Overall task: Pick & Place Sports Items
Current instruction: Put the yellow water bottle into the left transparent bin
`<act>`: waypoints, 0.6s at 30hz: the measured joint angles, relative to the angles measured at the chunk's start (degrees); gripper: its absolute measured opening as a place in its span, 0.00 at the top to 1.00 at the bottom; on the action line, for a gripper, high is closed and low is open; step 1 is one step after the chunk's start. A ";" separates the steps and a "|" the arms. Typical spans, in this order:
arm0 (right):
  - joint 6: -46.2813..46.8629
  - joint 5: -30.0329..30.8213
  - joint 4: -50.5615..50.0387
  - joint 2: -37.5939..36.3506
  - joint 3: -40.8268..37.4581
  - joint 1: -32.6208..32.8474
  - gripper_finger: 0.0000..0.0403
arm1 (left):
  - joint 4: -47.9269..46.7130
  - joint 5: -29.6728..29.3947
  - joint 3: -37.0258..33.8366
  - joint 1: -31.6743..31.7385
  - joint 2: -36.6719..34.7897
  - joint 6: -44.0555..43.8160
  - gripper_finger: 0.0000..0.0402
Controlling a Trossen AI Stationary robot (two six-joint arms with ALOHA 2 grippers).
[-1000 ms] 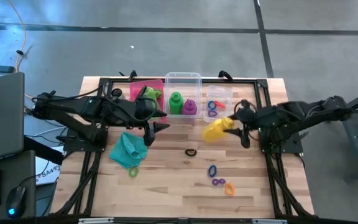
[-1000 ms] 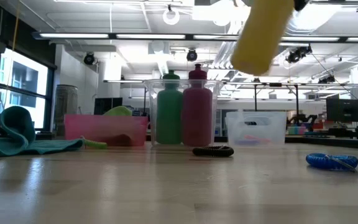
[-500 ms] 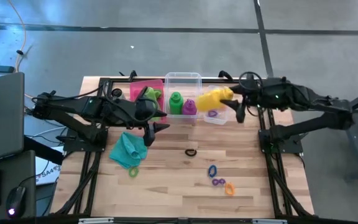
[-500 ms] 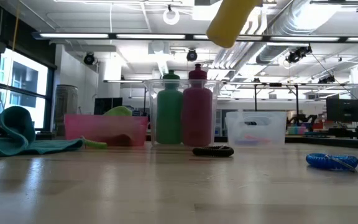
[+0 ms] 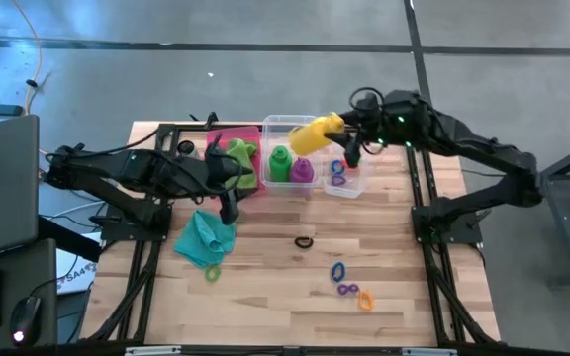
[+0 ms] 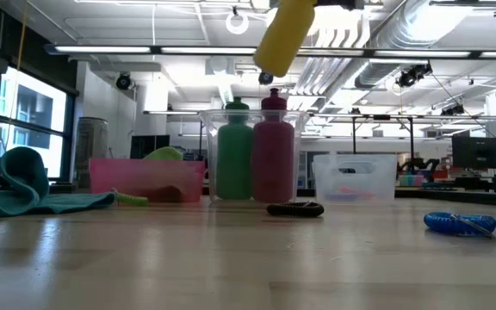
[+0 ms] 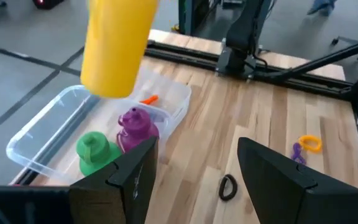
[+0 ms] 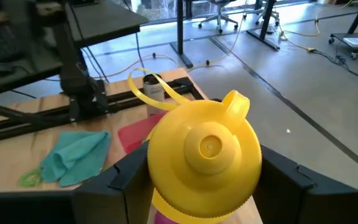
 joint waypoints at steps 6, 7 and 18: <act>-1.01 -3.74 0.03 7.12 5.74 -4.66 0.49 | 0.26 0.95 0.00 1.01 -4.29 0.95 0.46; -1.08 -4.28 0.00 8.21 6.60 -5.36 0.49 | 0.25 1.81 -0.01 1.48 -5.20 1.03 0.46; 2.13 -7.61 -4.06 15.84 13.13 -10.23 0.49 | 3.07 21.58 -0.02 16.07 -10.09 12.71 0.46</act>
